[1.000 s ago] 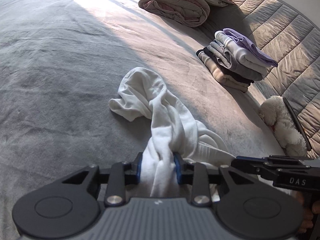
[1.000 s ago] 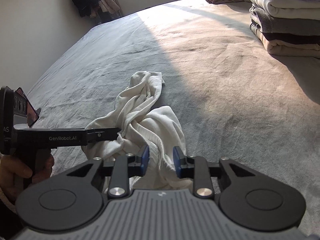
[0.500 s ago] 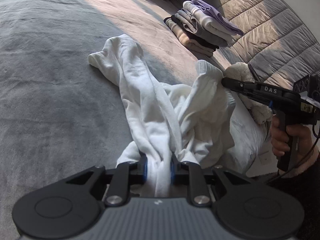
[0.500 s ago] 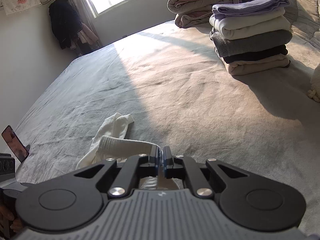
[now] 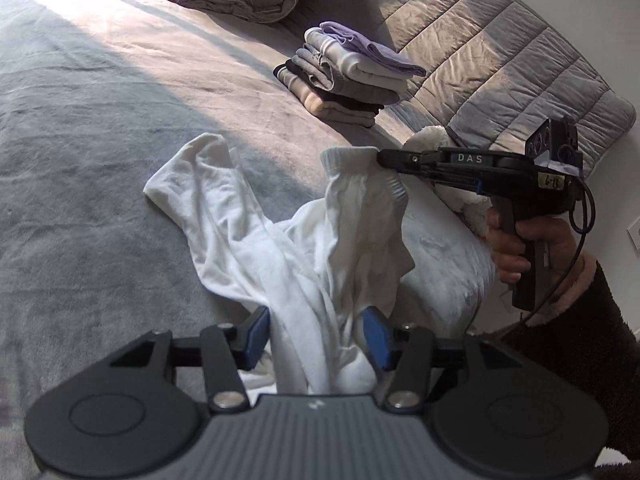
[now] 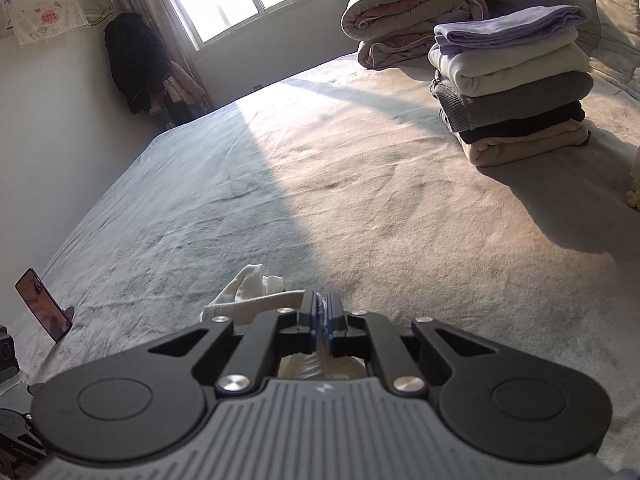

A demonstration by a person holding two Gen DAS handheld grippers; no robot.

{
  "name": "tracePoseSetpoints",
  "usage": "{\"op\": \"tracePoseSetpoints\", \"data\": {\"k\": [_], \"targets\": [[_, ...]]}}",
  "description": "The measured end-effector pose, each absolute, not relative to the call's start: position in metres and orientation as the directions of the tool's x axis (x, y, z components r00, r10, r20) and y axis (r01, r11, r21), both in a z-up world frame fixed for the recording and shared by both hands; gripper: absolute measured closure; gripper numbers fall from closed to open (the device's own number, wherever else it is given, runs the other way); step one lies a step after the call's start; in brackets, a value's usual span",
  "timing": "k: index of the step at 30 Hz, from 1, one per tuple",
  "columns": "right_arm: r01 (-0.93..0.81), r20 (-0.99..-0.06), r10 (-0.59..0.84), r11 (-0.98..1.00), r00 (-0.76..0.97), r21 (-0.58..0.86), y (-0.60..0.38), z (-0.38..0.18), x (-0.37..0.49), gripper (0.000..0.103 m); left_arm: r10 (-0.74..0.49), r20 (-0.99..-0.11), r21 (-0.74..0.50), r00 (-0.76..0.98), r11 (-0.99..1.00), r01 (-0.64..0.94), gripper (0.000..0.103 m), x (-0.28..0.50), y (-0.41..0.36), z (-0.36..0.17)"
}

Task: Fold clothes

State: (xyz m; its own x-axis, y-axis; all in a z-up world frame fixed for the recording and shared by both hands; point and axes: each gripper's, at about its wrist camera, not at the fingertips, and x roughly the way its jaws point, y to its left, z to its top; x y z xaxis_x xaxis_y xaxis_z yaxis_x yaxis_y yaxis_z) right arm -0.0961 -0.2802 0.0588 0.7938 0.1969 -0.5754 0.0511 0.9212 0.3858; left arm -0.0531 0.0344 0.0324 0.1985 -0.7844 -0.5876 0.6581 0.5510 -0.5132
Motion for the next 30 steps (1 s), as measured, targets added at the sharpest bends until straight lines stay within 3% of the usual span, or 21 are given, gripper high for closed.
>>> {"op": "tracePoseSetpoints", "data": {"k": [4,12,13,15,16,17,18,20,21,22,23,24,30], "targets": [[0.033,-0.560,0.212,0.918,0.801,0.395,-0.279,0.062,-0.097,0.097,-0.820,-0.518,-0.548,0.244,0.537,0.642,0.035,-0.035,0.019,0.039],[0.008,-0.567,0.243,0.915,0.787,0.404,-0.276,0.057,-0.096,0.097,-0.850,-0.461,-0.649,0.255,0.519,0.556,0.039,-0.006,-0.027,0.013],[0.009,-0.572,0.244,0.915,0.783,0.403,-0.276,0.055,-0.095,0.097,-0.852,-0.457,-0.662,0.256,0.518,0.541,0.045,-0.003,-0.031,0.008],[0.011,-0.581,0.245,0.916,0.776,0.401,-0.276,0.051,-0.093,0.096,-0.852,-0.459,-0.684,0.250,0.519,0.513,0.083,0.002,-0.036,-0.001],[0.015,-0.585,0.243,0.916,0.774,0.400,-0.276,0.049,-0.094,0.093,-0.848,-0.467,-0.687,0.252,0.527,0.501,0.095,0.004,-0.038,-0.004],[0.019,-0.589,0.240,0.917,0.772,0.398,-0.278,0.047,-0.094,0.093,-0.840,-0.475,-0.682,0.262,0.540,0.494,0.096,0.005,-0.040,-0.005],[0.021,-0.591,0.239,0.917,0.770,0.397,-0.279,0.045,-0.095,0.085,-0.834,-0.479,-0.675,0.275,0.550,0.492,0.097,0.005,-0.041,-0.006],[0.008,-0.604,0.250,0.920,0.757,0.391,-0.284,0.042,-0.098,0.085,-0.826,-0.483,-0.671,0.292,0.563,0.483,0.098,0.006,-0.041,-0.007],[0.004,-0.610,0.254,0.922,0.751,0.388,-0.286,0.040,-0.100,0.071,-0.824,-0.482,-0.671,0.298,0.566,0.480,0.098,0.007,-0.040,-0.007],[0.011,-0.617,0.245,0.925,0.748,0.380,-0.288,0.037,-0.104,0.047,-0.822,-0.481,-0.669,0.305,0.569,0.478,0.098,0.007,-0.038,-0.006],[0.021,-0.623,0.232,0.928,0.747,0.371,-0.290,0.035,-0.108,0.038,-0.820,-0.480,-0.668,0.312,0.572,0.476,0.098,0.008,-0.037,-0.006],[0.026,-0.634,0.225,0.932,0.740,0.361,-0.291,0.033,-0.111,0.035,-0.818,-0.480,-0.666,0.318,0.575,0.475,0.098,0.008,-0.036,-0.006],[0.084,-0.762,0.196,0.947,0.617,0.311,-0.295,0.007,-0.124,0.035,-0.807,-0.470,-0.651,0.358,0.591,0.476,0.098,0.009,-0.031,-0.002]]}}
